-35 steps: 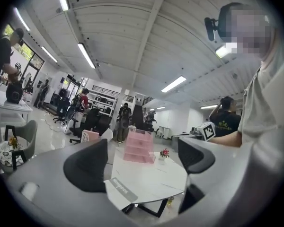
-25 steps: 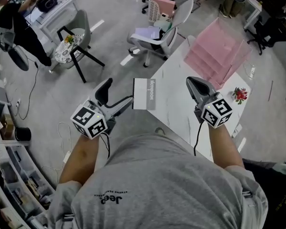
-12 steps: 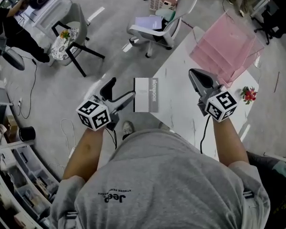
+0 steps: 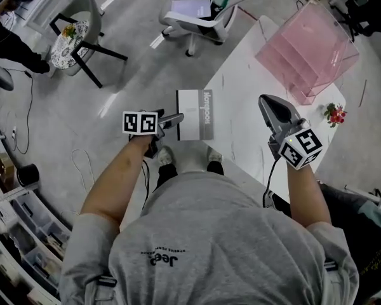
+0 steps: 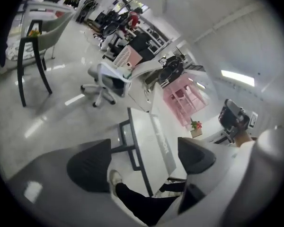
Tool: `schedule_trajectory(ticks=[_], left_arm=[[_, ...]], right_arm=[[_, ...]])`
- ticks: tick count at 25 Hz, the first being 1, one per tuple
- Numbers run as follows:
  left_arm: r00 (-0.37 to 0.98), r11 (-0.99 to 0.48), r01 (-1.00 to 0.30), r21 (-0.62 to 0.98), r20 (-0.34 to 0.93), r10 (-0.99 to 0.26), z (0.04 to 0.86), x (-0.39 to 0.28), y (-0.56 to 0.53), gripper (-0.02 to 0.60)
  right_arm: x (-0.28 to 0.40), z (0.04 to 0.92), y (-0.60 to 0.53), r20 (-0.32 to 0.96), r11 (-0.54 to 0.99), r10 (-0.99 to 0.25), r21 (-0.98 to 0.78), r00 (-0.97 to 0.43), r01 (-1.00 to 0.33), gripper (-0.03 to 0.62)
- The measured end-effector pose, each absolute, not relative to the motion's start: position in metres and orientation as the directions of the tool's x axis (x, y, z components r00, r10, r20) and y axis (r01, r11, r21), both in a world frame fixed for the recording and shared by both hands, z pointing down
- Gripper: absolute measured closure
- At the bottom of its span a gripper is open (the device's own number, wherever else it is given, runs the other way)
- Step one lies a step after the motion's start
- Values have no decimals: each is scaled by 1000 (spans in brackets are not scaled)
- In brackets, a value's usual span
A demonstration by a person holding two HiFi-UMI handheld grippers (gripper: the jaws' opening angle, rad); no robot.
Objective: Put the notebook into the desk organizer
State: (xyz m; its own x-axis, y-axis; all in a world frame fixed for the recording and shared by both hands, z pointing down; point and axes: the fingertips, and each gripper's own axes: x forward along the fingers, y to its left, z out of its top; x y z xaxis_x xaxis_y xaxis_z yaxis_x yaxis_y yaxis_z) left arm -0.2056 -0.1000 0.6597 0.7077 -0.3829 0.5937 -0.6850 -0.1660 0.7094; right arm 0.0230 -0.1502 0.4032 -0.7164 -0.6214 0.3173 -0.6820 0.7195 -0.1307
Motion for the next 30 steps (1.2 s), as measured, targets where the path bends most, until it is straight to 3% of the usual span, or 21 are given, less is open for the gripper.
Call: schedule_trajectory(ticks=[2, 7, 14, 22, 30], left_arm=[[716, -115, -670, 733, 599, -357, 681, -200, -96, 102], [732, -74, -651, 755, 599, -323, 699, -185, -88, 265], [722, -85, -676, 732, 634, -278, 708, -172, -89, 407], [730, -158, -675, 721, 622, -282, 671, -166, -97, 512], [823, -286, -567, 772, 512, -247, 609, -141, -106, 514]], right_arm=[[26, 413, -148, 333, 717, -616, -138, -714, -683, 591], [33, 436, -143, 366, 708, -603, -162, -708, -687, 591], [35, 454, -136, 383, 704, -591, -183, -710, -686, 591], [38, 454, -137, 380, 699, -597, -184, -706, -691, 591], [43, 443, -141, 356, 691, -618, -178, -700, -701, 591]])
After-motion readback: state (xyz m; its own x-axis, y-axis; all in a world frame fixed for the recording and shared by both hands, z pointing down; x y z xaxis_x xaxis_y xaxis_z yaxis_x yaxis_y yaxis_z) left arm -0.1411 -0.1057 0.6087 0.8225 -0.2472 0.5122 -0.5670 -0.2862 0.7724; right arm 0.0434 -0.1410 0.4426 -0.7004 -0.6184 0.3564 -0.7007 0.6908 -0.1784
